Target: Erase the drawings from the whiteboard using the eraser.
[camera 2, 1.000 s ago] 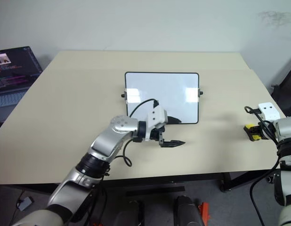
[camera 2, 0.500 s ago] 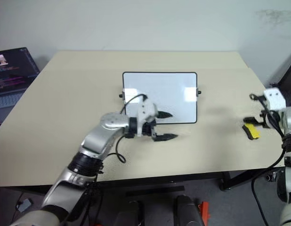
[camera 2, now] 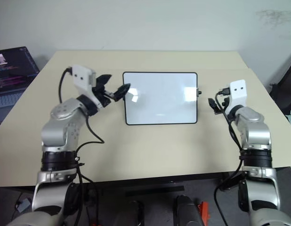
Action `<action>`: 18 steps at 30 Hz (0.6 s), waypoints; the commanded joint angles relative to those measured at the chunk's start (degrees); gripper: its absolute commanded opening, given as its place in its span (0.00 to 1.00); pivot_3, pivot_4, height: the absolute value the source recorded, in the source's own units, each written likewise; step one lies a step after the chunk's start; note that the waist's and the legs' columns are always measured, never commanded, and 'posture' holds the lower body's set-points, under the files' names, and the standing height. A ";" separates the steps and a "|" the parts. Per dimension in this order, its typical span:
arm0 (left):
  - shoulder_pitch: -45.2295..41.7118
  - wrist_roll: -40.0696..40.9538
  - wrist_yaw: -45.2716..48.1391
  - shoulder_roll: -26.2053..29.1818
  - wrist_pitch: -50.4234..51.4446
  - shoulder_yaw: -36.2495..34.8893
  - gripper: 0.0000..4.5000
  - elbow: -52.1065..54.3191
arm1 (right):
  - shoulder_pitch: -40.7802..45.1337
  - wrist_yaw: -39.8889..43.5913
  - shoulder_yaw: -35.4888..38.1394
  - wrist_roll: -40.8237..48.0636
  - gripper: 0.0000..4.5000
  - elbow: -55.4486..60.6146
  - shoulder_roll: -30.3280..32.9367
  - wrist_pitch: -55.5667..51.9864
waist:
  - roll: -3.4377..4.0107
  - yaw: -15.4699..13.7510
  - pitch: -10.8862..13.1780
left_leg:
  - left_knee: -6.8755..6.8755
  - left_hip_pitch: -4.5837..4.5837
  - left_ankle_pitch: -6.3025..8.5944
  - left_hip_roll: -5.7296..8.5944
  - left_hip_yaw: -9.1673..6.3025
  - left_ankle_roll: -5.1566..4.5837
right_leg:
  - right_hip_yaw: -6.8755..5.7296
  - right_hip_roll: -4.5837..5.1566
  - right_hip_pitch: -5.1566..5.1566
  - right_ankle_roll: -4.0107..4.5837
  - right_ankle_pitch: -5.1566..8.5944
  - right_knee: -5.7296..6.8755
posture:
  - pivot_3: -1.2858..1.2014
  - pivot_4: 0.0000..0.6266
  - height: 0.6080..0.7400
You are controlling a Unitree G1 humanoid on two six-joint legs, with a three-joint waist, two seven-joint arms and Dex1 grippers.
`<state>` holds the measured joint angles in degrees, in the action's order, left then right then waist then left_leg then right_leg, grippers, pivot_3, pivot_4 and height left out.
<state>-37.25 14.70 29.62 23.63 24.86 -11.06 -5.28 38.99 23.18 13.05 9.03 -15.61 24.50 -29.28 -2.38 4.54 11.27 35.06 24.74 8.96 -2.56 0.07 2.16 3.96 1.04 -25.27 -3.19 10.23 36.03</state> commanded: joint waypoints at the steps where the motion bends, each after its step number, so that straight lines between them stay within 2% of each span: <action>1: 1.73 -0.72 -4.21 -0.05 -3.38 -2.63 1.00 0.22 | -0.94 -2.89 3.76 2.03 1.00 -1.52 -1.39 5.94 | 0.00 -0.06 0.00 | 0.00 -0.01 0.00 0.00 0.00 0.00 | 0.00 0.00 0.01 0.01 0.00 0.00 | 0.52 0.24 1.00; 10: 6.12 -0.69 -11.96 -3.14 -13.51 -6.74 1.00 -7.87 | -7.16 -6.14 3.36 0.75 1.00 -8.32 -6.63 22.03 | -0.02 0.00 -0.02 | 0.02 -0.07 0.00 -0.01 0.04 0.00 | 0.03 -0.01 0.07 0.23 0.11 0.00 | 0.52 0.24 1.00; 18: 8.39 -2.83 -14.92 -6.31 -20.33 -4.30 1.00 -12.77 | -10.23 -8.50 1.84 0.38 1.00 -9.75 -9.75 26.85 | -0.03 0.00 -0.02 | 0.02 -0.09 0.00 -0.01 0.05 0.00 | 0.05 -0.01 0.08 0.22 0.10 0.01 | 0.52 0.24 1.00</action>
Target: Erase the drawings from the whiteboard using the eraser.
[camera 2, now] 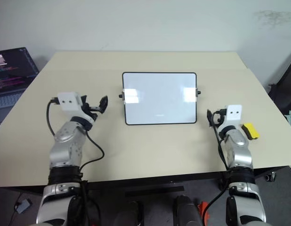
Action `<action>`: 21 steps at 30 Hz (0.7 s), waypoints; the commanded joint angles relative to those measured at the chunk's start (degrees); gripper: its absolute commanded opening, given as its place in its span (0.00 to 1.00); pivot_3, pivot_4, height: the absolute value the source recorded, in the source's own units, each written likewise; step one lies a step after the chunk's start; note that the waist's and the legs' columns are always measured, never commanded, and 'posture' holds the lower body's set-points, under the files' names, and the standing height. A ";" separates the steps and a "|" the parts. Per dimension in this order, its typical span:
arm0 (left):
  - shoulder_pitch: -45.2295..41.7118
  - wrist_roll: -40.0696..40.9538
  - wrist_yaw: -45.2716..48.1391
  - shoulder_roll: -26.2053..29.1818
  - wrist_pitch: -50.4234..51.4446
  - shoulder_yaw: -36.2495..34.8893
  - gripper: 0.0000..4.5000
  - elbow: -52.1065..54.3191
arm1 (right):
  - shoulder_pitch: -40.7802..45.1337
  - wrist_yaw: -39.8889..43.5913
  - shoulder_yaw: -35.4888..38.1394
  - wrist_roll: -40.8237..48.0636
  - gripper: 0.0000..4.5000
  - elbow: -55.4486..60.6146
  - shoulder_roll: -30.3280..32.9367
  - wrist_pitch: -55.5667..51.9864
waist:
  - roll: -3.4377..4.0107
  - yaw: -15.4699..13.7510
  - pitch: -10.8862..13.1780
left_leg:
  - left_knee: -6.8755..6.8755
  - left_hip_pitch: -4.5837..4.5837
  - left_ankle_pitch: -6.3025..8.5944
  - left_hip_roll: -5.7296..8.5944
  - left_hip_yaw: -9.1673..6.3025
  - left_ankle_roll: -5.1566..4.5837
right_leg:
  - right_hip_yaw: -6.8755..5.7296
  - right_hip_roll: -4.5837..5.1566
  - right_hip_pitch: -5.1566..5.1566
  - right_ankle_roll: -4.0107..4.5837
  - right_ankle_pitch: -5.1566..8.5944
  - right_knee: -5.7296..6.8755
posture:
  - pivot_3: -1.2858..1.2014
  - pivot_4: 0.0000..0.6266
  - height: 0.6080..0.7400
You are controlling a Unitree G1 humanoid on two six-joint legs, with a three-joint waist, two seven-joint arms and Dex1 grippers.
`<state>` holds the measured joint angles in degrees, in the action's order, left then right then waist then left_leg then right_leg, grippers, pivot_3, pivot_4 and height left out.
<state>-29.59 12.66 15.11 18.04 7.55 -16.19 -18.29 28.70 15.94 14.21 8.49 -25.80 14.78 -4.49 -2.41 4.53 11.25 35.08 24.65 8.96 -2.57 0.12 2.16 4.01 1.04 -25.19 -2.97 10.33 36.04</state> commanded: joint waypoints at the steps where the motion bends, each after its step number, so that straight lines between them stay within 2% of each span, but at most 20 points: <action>1: 0.96 -0.77 -0.60 -1.05 -3.35 0.91 1.00 -0.09 | 0.00 -1.30 0.69 0.90 1.00 0.35 -0.10 2.24 | 0.00 0.00 0.00 | 0.00 0.00 0.00 0.00 0.02 0.00 | 0.01 0.00 0.00 0.00 0.00 0.00 | 0.52 0.24 1.00; 21: 3.40 -1.27 -5.07 -2.06 -6.28 0.77 1.00 -2.01 | -1.13 0.67 0.54 4.10 1.00 1.43 -0.24 4.03 | 0.00 0.02 0.00 | 0.00 0.00 0.00 0.00 0.00 0.00 | 0.01 0.00 0.00 0.02 0.00 0.00 | 0.52 0.24 1.00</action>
